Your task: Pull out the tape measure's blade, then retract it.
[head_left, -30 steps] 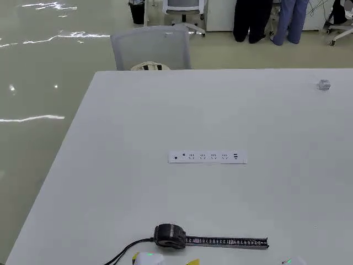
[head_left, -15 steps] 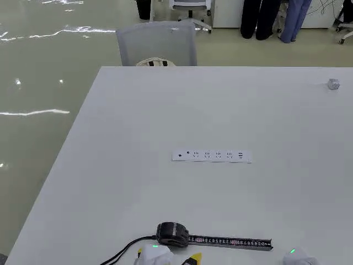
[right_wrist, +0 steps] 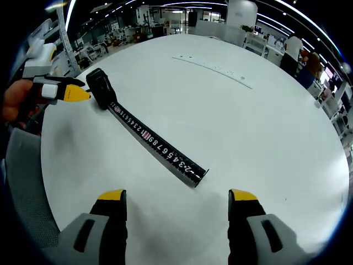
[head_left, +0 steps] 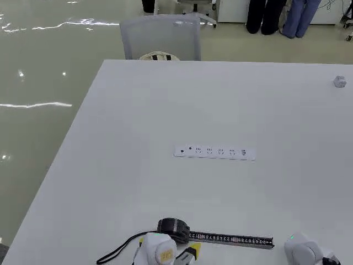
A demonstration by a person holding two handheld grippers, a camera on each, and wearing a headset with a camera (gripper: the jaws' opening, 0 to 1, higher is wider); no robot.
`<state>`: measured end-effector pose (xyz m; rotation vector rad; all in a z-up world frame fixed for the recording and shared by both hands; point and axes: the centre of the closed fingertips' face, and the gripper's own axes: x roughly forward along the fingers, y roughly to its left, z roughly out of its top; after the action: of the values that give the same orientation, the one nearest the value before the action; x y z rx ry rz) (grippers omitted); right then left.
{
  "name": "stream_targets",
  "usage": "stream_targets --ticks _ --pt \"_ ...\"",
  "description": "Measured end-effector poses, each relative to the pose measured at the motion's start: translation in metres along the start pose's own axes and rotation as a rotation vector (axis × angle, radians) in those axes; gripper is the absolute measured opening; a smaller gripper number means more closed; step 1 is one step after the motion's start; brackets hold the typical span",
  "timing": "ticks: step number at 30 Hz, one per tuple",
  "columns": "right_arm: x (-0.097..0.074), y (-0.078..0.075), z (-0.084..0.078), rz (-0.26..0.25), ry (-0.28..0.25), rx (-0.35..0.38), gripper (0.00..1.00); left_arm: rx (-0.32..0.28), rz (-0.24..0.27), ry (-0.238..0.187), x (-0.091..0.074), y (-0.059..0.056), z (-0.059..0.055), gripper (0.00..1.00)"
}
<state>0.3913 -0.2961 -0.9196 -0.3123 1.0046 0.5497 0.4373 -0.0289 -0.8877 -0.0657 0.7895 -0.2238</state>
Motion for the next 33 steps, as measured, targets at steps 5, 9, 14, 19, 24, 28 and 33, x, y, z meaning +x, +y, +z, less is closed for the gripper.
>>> stream_targets --ticks 5,9,14,19,24,28,33 --pt "0.003 -0.001 0.002 0.021 0.004 -0.033 0.74 -0.015 0.002 -0.003 0.005 0.000 0.002 0.88" --pt "0.005 -0.004 0.004 0.033 0.015 -0.065 0.70 -0.016 0.005 -0.007 0.009 -0.001 0.004 0.87" --pt "0.009 -0.008 0.005 0.043 0.029 -0.086 0.67 -0.010 0.004 0.000 0.014 -0.001 0.005 0.87" --pt "0.014 -0.012 0.005 0.053 0.049 -0.123 0.64 -0.010 0.004 0.009 0.020 -0.001 0.005 0.85" --pt "0.014 -0.012 0.006 0.054 0.054 -0.131 0.61 -0.021 0.000 0.009 0.022 -0.001 0.004 0.85" --pt "0.020 -0.014 0.004 0.081 0.081 -0.171 0.60 -0.014 0.010 0.017 0.028 0.002 0.004 0.84" --pt "0.023 -0.018 0.004 0.092 0.098 -0.206 0.57 -0.018 0.020 0.019 0.029 0.004 0.006 0.83"
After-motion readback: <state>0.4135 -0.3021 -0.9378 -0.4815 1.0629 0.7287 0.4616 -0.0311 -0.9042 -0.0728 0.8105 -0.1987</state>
